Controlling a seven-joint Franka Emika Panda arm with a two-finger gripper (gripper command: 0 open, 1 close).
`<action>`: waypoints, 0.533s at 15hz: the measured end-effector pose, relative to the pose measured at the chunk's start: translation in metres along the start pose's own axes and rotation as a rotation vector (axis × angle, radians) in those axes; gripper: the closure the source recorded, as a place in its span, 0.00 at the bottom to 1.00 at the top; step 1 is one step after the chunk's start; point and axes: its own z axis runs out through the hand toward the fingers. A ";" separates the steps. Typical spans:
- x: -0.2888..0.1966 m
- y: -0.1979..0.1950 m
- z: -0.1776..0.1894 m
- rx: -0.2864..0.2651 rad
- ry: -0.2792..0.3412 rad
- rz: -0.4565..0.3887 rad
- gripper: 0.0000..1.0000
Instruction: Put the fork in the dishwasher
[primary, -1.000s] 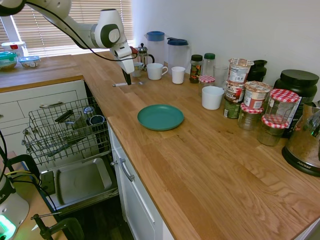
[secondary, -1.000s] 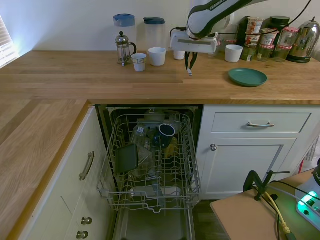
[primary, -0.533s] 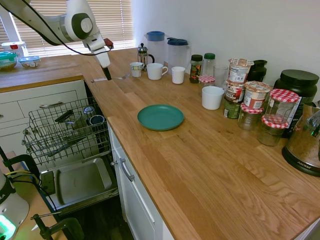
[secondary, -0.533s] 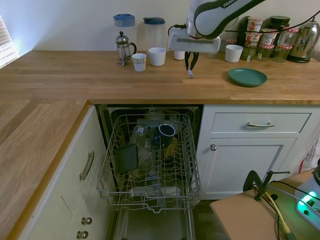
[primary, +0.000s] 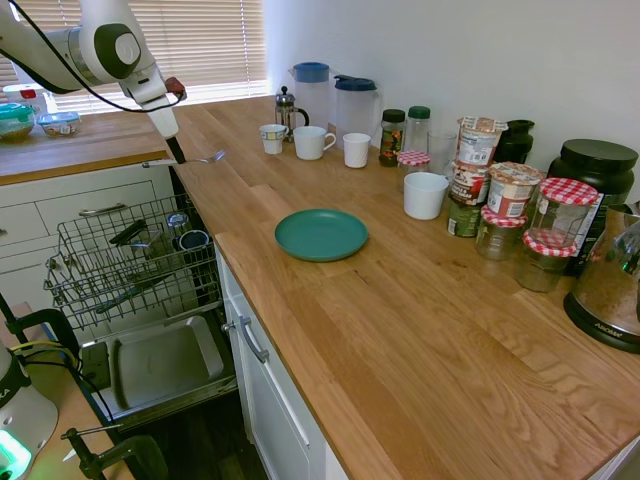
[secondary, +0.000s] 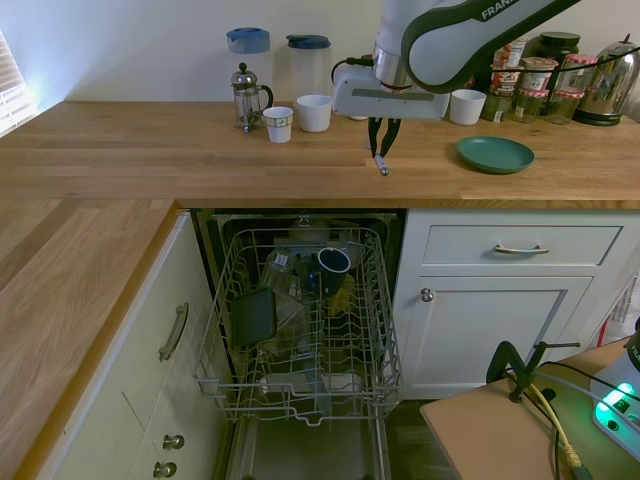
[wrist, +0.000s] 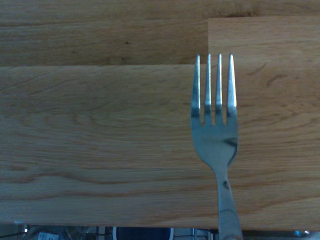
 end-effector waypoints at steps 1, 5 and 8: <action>-0.001 0.000 0.000 0.001 0.004 -0.004 1.00; -0.041 0.002 -0.007 0.025 0.034 -0.008 1.00; -0.088 0.024 0.003 0.030 0.054 -0.008 1.00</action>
